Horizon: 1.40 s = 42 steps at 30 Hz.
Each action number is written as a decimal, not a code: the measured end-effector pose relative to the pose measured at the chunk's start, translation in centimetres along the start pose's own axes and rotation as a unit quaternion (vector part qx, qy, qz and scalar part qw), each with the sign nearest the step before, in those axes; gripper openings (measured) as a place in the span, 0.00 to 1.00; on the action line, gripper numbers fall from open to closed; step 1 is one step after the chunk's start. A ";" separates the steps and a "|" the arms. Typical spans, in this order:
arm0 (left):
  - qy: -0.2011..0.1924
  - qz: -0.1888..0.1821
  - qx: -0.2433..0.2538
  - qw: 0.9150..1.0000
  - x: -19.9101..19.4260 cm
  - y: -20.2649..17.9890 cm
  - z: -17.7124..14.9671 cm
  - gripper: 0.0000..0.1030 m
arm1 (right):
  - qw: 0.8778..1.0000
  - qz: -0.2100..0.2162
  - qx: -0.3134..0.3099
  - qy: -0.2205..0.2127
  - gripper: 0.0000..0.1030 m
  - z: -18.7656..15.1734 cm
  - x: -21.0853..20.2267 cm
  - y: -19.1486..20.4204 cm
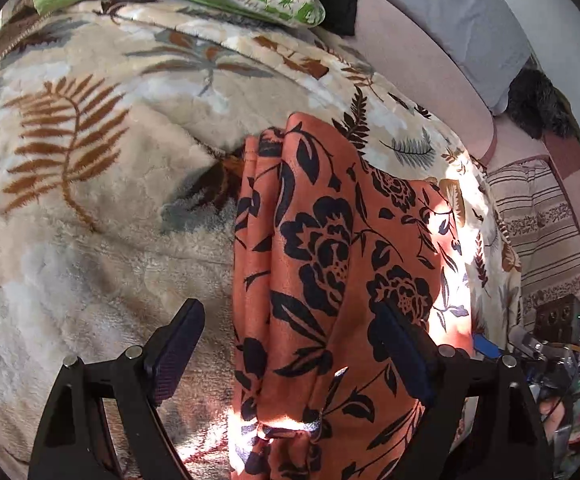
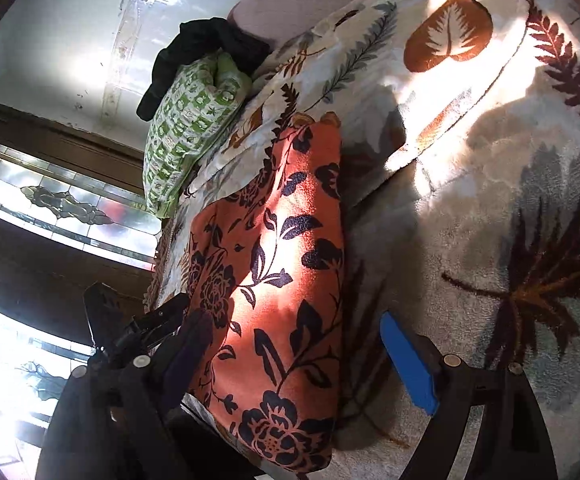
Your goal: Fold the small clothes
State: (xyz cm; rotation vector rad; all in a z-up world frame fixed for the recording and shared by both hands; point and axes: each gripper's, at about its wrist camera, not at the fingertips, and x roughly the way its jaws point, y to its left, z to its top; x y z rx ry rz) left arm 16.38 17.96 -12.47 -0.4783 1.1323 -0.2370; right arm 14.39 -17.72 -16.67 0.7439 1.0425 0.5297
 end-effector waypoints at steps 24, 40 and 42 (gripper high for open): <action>-0.087 -0.059 0.154 0.982 1.4 -16.0 1.8 0.33 | 0.978 -0.062 -0.195 -0.034 0.34 8.1 -4.7 5.8; -0.092 0.095 0.159 0.978 5.7 -16.2 -0.1 0.59 | 0.971 -0.134 -0.139 -0.142 0.70 9.0 -10.0 -1.1; -0.035 0.120 0.163 0.979 8.5 -15.7 -0.5 0.64 | 0.976 -0.095 -0.143 -0.138 0.85 8.2 -9.1 0.0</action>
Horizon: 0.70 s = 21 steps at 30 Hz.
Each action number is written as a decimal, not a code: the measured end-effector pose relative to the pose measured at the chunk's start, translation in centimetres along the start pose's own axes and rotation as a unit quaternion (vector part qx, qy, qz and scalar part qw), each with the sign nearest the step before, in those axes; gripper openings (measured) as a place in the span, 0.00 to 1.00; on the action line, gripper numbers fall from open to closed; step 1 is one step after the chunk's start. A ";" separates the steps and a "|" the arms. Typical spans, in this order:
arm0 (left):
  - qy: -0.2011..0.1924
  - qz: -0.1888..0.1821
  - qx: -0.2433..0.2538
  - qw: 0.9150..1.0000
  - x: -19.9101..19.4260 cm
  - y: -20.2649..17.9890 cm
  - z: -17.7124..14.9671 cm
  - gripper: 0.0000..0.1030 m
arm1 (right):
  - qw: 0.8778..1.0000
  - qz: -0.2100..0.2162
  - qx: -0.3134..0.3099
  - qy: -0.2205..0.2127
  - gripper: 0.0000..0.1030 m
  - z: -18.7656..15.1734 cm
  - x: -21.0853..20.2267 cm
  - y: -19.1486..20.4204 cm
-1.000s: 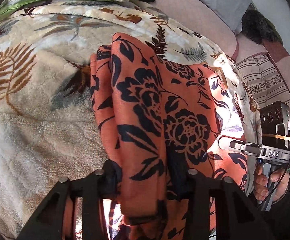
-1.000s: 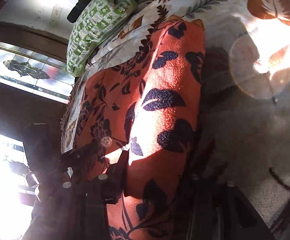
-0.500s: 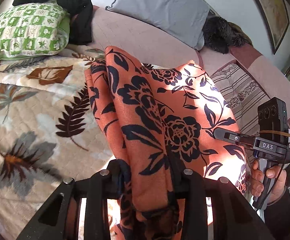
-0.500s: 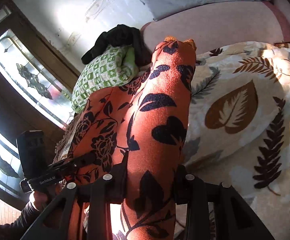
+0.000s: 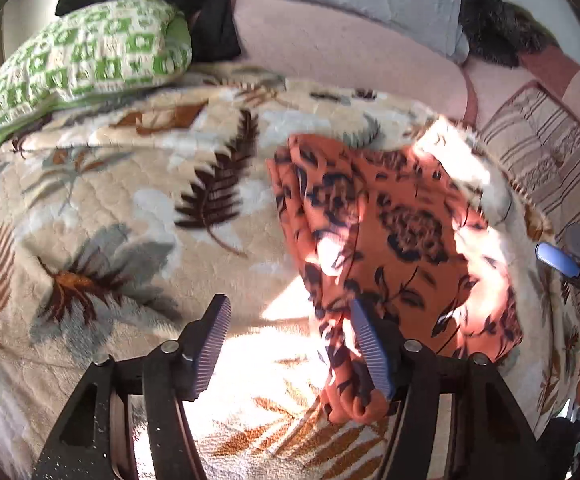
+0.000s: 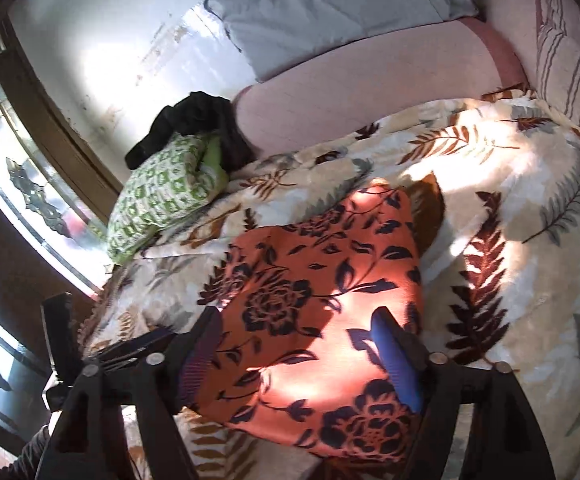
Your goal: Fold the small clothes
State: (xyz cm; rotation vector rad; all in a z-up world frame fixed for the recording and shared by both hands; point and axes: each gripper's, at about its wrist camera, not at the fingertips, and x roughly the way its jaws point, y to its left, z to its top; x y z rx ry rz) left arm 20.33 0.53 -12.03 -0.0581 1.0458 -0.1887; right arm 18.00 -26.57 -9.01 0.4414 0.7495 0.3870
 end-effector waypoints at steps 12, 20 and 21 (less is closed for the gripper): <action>-0.035 0.003 0.004 0.999 -3.2 -0.3 2.5 0.66 | 0.998 -0.004 0.050 0.047 0.87 -4.8 2.6 -0.1; -0.040 0.006 0.013 0.999 1.4 -3.8 7.7 0.66 | 0.998 0.033 0.060 0.000 0.87 -6.3 1.3 -0.9; -0.017 0.030 -0.003 0.999 3.3 -3.2 7.9 0.66 | 0.997 0.036 0.065 0.010 0.87 -6.5 1.8 -1.1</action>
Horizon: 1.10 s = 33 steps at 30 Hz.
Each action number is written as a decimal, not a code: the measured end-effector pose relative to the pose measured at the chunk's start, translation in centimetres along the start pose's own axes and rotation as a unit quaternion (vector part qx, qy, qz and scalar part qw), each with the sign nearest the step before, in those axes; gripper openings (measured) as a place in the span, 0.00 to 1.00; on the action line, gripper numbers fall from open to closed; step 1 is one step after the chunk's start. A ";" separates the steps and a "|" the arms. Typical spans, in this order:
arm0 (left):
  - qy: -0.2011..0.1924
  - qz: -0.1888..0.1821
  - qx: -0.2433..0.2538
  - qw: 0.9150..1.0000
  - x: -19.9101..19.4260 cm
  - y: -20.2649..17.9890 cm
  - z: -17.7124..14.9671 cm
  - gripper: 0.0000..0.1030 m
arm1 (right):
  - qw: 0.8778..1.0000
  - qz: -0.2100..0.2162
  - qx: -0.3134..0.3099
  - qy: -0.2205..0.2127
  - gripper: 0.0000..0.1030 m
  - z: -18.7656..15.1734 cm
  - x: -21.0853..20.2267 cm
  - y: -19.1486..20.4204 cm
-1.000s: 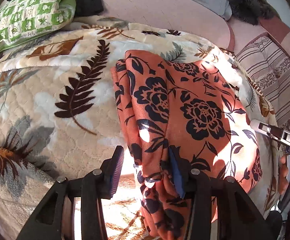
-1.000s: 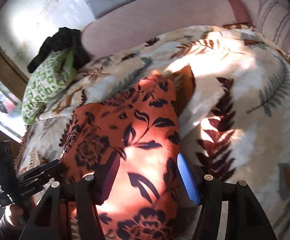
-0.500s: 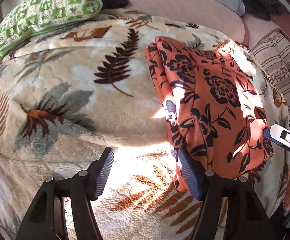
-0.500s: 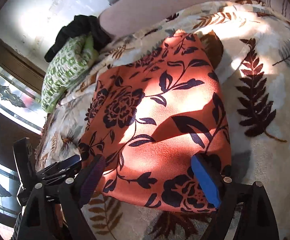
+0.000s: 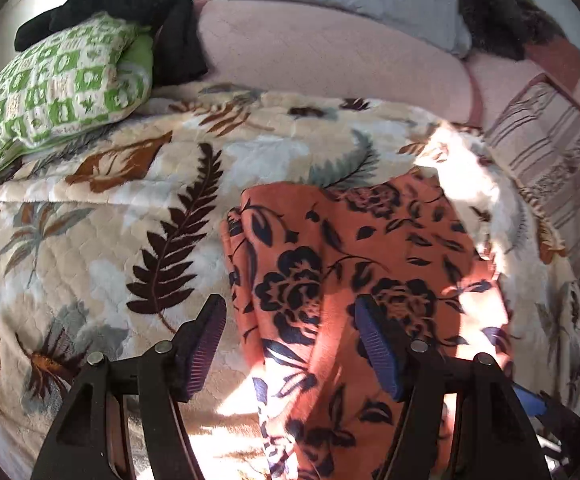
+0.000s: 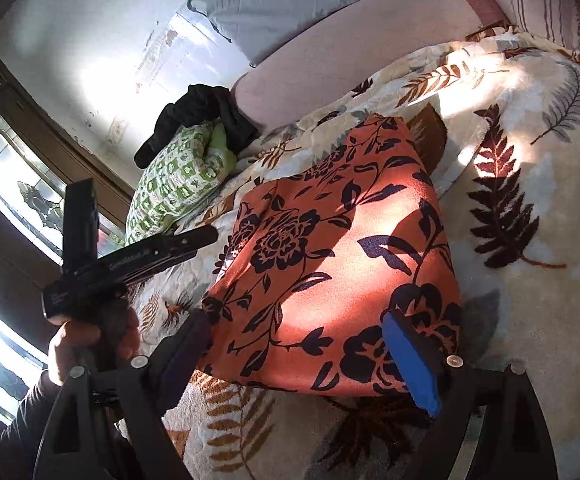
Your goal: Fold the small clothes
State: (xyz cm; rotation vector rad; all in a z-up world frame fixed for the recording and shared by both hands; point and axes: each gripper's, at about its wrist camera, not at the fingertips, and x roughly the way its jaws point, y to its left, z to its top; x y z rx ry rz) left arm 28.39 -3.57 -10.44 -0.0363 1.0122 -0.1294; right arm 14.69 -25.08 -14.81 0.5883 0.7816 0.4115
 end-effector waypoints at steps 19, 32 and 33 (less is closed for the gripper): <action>-0.055 0.060 -0.011 0.997 -10.7 0.9 -10.0 0.84 | 0.997 -0.070 0.016 0.006 0.87 -2.5 -3.3 2.1; -0.083 0.047 -0.034 0.995 -16.2 2.3 -16.2 0.84 | 0.980 -0.191 -0.047 0.004 0.95 -6.3 -8.6 7.1; -0.088 0.050 -0.032 0.994 -16.6 2.3 -16.2 0.84 | 0.979 -0.195 -0.056 0.004 0.96 -6.3 -8.7 7.6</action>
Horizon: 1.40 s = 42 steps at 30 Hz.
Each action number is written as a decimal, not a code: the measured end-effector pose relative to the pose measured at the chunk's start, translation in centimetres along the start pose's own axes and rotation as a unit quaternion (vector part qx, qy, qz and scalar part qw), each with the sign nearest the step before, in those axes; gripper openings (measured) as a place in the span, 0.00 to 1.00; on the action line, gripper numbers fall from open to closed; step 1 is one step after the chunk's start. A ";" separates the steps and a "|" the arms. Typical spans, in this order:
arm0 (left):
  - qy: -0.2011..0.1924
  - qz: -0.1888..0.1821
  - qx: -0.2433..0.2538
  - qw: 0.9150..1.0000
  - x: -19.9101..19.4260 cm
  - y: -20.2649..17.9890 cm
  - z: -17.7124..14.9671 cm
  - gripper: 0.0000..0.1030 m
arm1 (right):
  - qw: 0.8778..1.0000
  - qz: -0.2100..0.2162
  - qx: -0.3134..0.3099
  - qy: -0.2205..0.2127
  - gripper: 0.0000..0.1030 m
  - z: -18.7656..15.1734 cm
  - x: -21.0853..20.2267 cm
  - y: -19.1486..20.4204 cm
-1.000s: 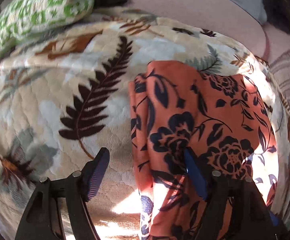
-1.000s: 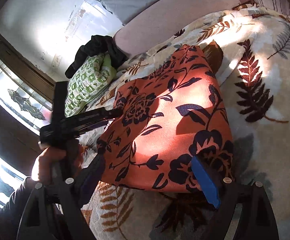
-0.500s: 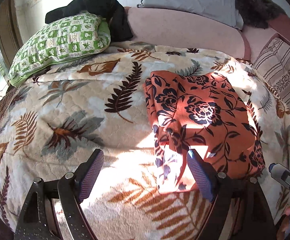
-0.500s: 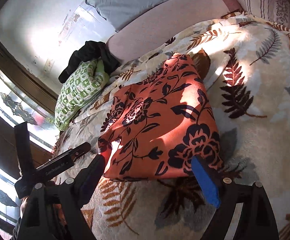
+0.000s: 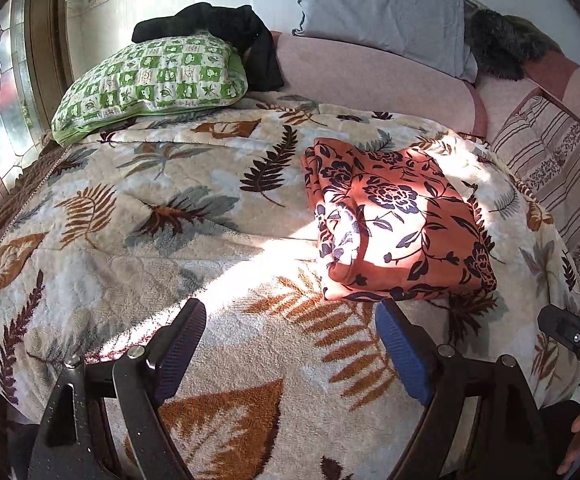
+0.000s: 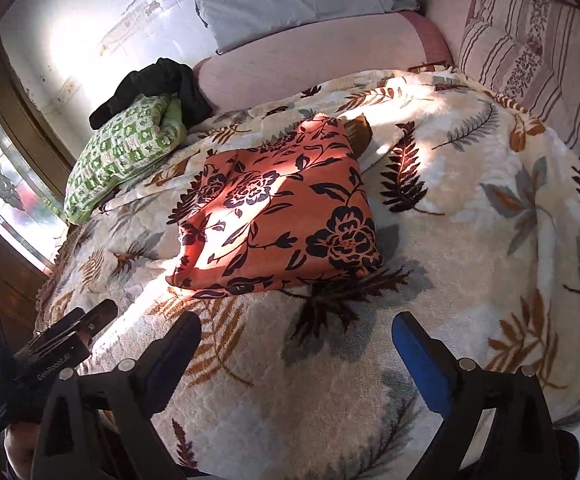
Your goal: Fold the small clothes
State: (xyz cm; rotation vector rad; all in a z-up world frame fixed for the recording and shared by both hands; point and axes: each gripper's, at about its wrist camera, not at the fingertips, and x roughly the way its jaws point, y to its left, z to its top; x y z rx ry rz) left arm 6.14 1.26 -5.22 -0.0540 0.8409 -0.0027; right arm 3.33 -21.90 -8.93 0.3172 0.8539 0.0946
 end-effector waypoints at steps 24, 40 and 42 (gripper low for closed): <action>-0.034 0.055 0.047 0.997 -2.4 -2.5 0.4 0.85 | 0.998 -0.035 -0.058 -0.009 0.96 0.0 -0.1 2.7; -0.037 -0.006 0.027 0.999 -1.1 -3.9 2.0 0.98 | 0.995 -0.049 -0.081 -0.013 0.96 1.9 0.4 2.7; -0.043 -0.001 0.036 0.998 -1.0 -4.2 2.4 0.98 | 0.995 -0.049 -0.082 -0.012 0.96 2.1 0.7 2.7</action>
